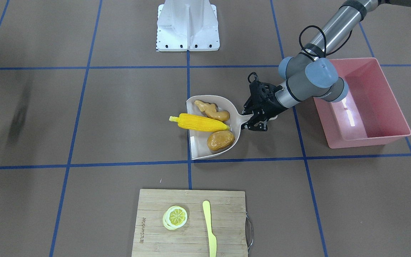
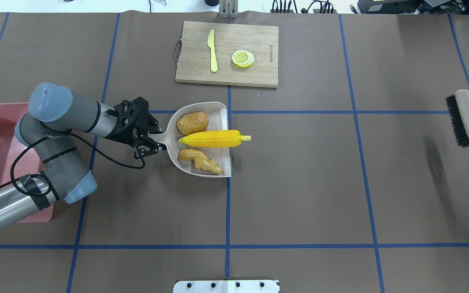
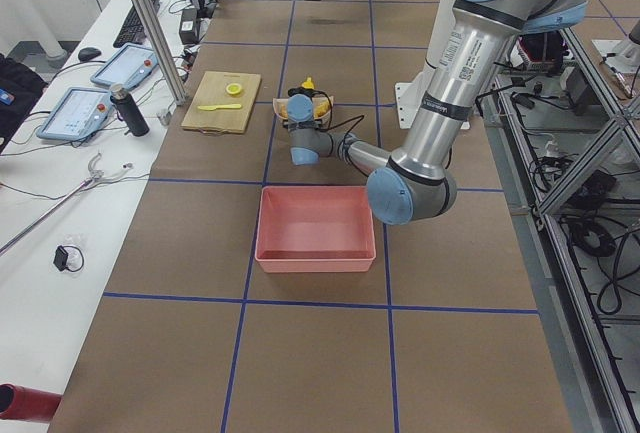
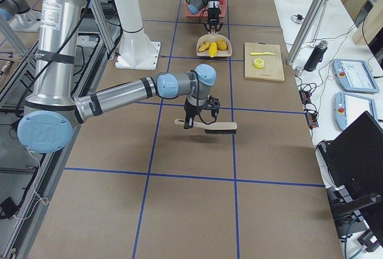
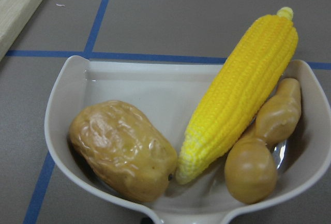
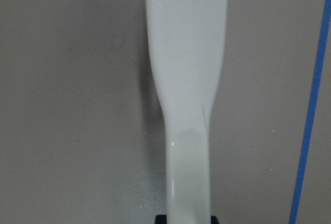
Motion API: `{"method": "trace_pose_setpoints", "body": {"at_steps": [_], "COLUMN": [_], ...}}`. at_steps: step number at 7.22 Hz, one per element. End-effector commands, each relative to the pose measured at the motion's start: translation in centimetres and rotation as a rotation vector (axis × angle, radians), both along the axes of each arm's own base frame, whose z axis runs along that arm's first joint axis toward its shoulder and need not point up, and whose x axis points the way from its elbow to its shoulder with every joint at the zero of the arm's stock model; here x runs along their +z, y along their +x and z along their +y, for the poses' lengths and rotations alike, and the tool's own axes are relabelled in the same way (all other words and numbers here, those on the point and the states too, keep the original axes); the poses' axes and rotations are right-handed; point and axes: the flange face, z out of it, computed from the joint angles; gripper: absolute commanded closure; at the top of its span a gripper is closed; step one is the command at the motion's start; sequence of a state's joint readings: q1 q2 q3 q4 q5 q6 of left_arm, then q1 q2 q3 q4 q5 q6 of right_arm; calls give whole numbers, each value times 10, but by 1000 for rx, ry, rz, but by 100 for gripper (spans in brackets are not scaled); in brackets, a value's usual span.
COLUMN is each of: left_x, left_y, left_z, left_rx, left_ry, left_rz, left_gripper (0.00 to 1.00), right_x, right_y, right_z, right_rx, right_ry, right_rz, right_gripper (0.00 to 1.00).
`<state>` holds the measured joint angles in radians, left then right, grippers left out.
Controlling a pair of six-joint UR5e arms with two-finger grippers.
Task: Sweep and dump trash into bin
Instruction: 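Withdraw the right gripper with the brush away from the dustpan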
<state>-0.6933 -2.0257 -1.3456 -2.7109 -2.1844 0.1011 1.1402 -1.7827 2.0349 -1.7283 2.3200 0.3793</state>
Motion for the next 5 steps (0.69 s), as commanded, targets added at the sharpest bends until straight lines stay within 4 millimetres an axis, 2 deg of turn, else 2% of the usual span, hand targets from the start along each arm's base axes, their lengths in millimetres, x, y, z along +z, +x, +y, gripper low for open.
{"method": "trace_pose_setpoints", "body": {"at_steps": [1, 2, 5], "left_x": [-3, -8, -38], "left_y": [-1, -3, -23], "left_z": [1, 2, 9], "left_rx": [0, 0, -11], "left_ry": [5, 13, 55], "left_rz": [6, 15, 67], "left_gripper": [100, 100, 100], "right_x": [46, 72, 95], "right_y": [21, 20, 18], "right_z": [26, 28, 29], "right_rx": [-16, -29, -34], "right_ry": [-9, -18, -50], "right_rz": [-48, -68, -90], "right_gripper": [100, 100, 100]}}
